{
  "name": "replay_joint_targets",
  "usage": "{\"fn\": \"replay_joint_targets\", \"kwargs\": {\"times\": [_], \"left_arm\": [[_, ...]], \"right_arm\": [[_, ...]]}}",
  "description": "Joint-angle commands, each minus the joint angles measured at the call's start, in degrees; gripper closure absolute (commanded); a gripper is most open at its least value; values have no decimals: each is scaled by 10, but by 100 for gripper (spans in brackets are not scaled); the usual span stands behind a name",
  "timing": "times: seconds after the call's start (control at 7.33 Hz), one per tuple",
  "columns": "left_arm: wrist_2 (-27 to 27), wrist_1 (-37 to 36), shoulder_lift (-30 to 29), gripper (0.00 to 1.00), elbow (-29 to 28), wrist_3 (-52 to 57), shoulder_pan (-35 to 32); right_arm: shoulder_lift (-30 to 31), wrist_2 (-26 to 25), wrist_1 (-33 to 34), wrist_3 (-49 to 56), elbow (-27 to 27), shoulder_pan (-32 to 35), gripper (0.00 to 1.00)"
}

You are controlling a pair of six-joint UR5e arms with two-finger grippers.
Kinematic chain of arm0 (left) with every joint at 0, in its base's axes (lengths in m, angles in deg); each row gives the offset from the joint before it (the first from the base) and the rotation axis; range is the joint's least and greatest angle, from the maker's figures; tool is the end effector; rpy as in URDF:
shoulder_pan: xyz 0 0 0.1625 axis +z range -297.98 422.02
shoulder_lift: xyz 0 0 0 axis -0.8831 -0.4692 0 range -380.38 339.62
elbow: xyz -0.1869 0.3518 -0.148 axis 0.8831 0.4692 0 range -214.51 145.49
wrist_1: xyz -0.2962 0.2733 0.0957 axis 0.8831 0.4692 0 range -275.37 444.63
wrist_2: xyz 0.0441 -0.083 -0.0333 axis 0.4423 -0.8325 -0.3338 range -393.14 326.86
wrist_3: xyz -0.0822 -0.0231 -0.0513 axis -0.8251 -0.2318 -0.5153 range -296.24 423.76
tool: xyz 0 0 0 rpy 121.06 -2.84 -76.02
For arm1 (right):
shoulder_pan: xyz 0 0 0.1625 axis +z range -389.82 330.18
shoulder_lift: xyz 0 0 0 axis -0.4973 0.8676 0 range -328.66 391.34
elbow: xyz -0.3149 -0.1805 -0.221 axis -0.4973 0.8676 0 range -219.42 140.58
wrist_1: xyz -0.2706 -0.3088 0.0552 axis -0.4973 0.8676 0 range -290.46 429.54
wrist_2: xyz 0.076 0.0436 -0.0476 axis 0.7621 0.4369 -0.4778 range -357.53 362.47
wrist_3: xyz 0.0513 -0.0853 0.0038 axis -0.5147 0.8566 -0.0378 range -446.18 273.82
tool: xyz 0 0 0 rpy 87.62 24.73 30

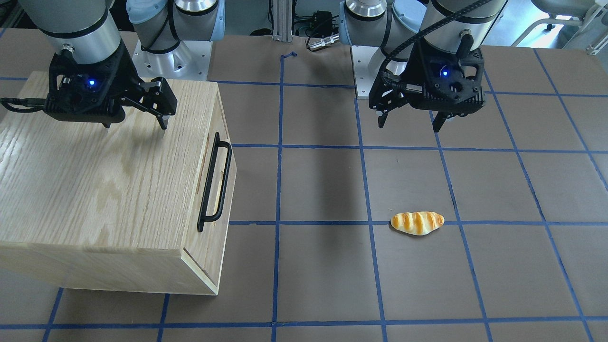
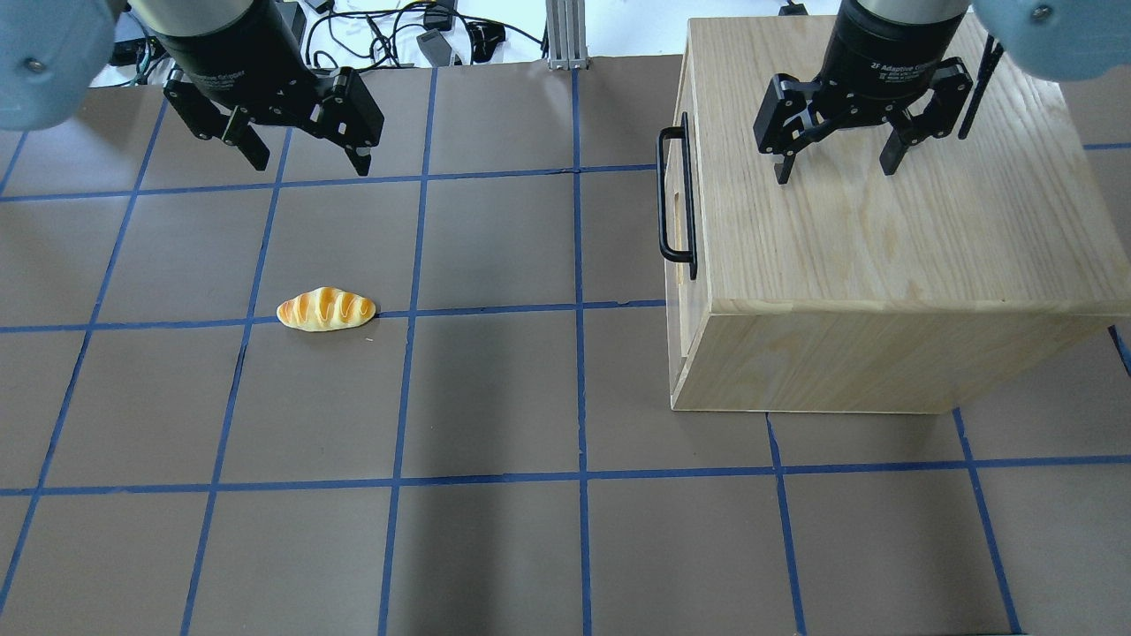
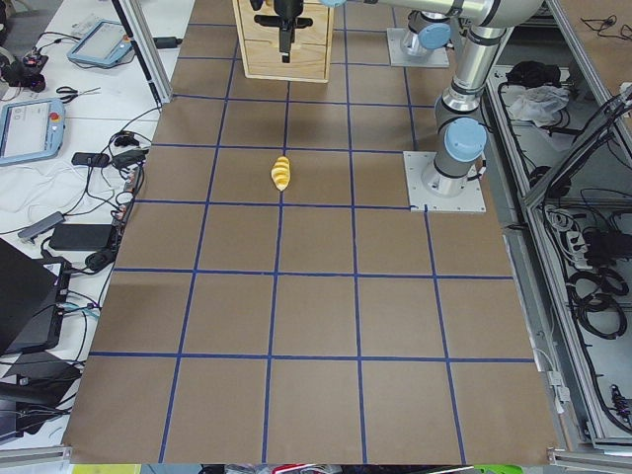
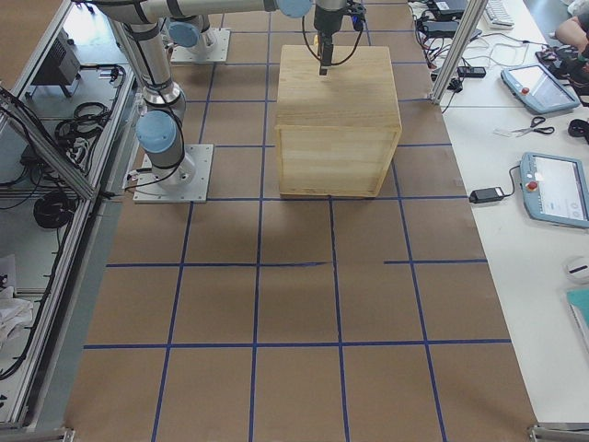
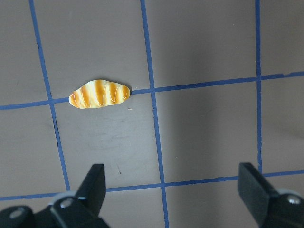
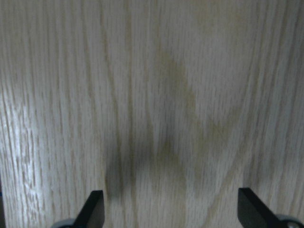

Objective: Open upper drawer

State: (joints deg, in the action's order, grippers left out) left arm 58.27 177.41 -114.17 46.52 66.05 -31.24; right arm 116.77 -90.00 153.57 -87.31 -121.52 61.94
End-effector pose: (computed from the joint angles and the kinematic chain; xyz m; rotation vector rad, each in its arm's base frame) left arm -0.1604 -0.5142 0.5267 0.1499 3.1131 -0.0657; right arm 0.1449 -0.5162 0.5049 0.0186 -3.0966 -0.0695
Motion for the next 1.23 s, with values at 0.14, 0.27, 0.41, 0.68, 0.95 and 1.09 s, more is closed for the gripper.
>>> {"fn": "replay_joint_targets", "kwargs": {"times": [0.14, 0.27, 0.41, 0.68, 0.95, 1.09], "left_arm": [[-2, -21, -8, 0, 3, -1, 2], [-2, -21, -2, 0, 3, -1, 2], [-5, -16, 1, 0, 8, -6, 0], [1, -23, 15, 0, 36, 1, 0], [-4, -27, 25, 0, 47, 2, 2], [-13, -54, 13, 0, 47, -7, 0]], "right_arm": [[0, 0, 0, 0, 0, 0, 0], [0, 0, 0, 0, -1, 0, 0], [0, 0, 0, 0, 0, -1, 0], [0, 0, 0, 1, 0, 0, 0], [0, 0, 0, 1, 0, 0, 0], [0, 0, 0, 0, 0, 0, 0]]}}
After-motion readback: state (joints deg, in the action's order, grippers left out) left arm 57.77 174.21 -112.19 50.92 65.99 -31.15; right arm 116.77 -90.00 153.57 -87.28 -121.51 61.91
